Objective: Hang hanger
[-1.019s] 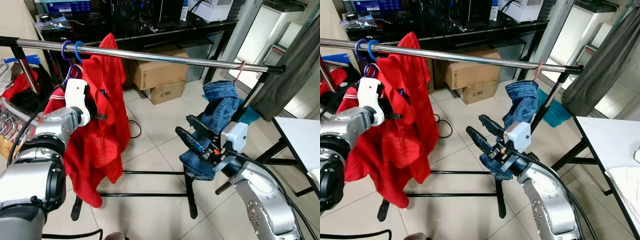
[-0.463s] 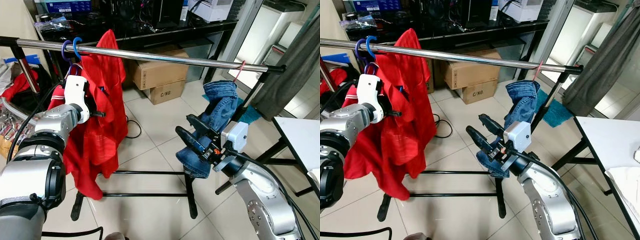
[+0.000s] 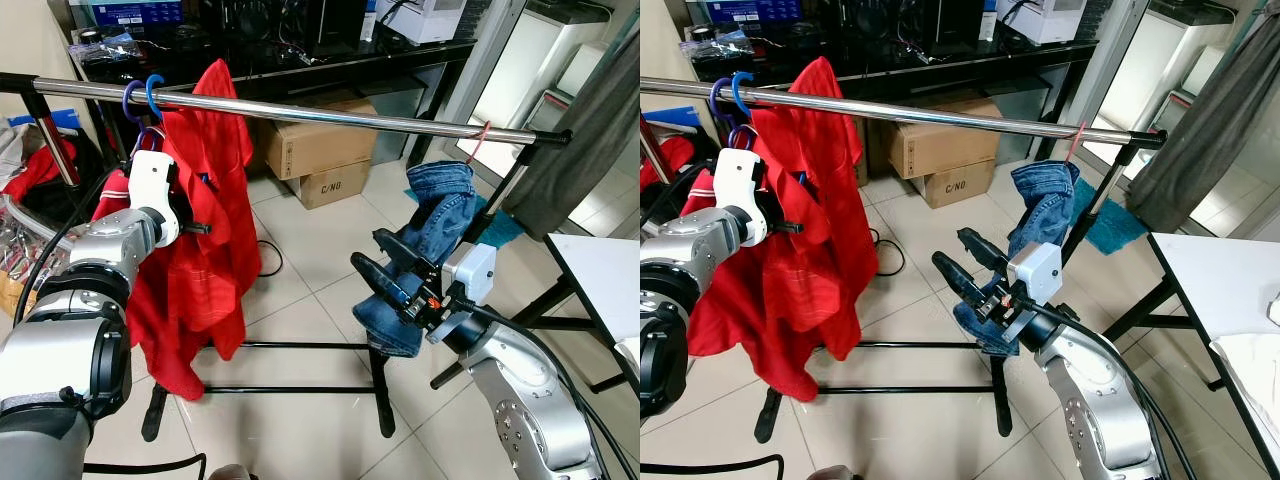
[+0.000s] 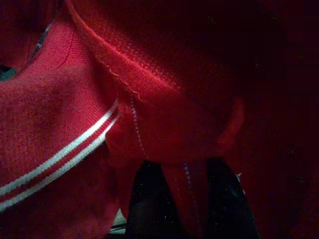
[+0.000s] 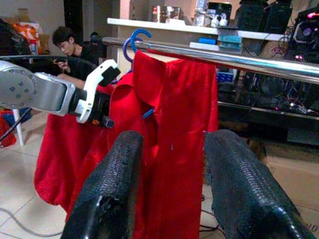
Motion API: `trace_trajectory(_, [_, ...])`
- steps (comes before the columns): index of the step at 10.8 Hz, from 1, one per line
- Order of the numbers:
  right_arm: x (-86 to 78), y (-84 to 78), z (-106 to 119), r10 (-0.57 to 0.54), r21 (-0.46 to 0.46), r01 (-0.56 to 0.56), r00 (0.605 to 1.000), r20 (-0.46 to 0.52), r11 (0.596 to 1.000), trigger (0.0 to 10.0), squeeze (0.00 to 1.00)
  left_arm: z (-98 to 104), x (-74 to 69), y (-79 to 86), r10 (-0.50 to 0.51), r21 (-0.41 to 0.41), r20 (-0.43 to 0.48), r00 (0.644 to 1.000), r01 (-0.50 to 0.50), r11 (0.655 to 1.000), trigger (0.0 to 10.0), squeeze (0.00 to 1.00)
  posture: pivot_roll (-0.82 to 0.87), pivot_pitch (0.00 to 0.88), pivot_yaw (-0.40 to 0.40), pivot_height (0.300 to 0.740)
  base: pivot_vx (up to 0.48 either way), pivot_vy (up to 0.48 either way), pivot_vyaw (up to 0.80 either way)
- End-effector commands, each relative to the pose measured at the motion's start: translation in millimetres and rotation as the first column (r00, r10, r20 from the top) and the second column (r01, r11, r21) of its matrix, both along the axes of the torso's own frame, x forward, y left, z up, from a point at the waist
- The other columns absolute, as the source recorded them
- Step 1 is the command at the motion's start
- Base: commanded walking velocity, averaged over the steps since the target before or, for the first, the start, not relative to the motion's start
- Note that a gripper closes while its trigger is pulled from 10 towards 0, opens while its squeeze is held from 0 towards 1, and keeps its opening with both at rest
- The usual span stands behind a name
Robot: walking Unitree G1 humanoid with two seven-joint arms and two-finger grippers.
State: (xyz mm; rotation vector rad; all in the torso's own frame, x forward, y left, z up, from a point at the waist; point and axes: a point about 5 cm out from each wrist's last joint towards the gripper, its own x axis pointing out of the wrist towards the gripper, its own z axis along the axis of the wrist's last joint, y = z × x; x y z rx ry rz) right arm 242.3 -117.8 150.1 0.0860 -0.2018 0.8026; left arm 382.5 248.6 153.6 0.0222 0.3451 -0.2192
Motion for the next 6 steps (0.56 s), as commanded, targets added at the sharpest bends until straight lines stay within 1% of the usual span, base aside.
trace_trajectory(1, [-1.6, -3.9, 0.4, -0.017, -0.016, 0.017, 1.0, -0.006, 1.0, 10.0, 0.0, 12.8, 5.6, -2.7, -0.004, 0.002, 0.038, 0.999, 0.004, 1.0, 10.0, 0.0, 0.02, 0.0, -0.089, 0.74, 0.0, 0.0, 0.0])
trace_trajectory(2, [0.2, -4.6, -4.3, -0.072, -0.037, 0.071, 0.997, -0.037, 0.997, 10.0, 0.0, -4.9, 1.1, -10.4, -0.018, -0.015, 0.001, 1.0, 0.018, 1.0, 10.0, 0.0, 0.01, 0.0, -0.078, 0.74, 0.0, 0.0, 0.0])
trace_trajectory(3, [0.7, -4.4, -6.7, -0.095, -0.045, 0.093, 0.994, -0.05, 0.995, 10.0, 0.0, -14.5, -1.7, -15.0, -0.026, -0.025, -0.017, 1.0, 0.026, 0.999, 10.0, 0.0, 0.01, 0.0, -0.072, 0.74, 0.0, 0.0, 0.0])
trace_trajectory(4, [0.7, -4.0, -7.3, -0.096, -0.043, 0.094, 0.994, -0.051, 0.995, 10.0, 0.0, -16.7, -2.3, -16.6, -0.028, -0.027, -0.018, 0.999, 0.027, 0.999, 10.0, 0.0, 0.01, 0.0, -0.072, 0.74, 0.0, 0.0, 0.0])
trace_trajectory(6, [1.9, -4.3, -11.7, -0.111, -0.042, 0.108, 0.992, -0.06, 0.993, 10.0, 0.0, -29.3, -5.4, -30.9, -0.052, -0.043, -0.005, 0.999, 0.051, 0.998, 10.0, 0.0, 0.02, 0.0, -0.06, 0.74, 0.0, 0.0, 0.0])
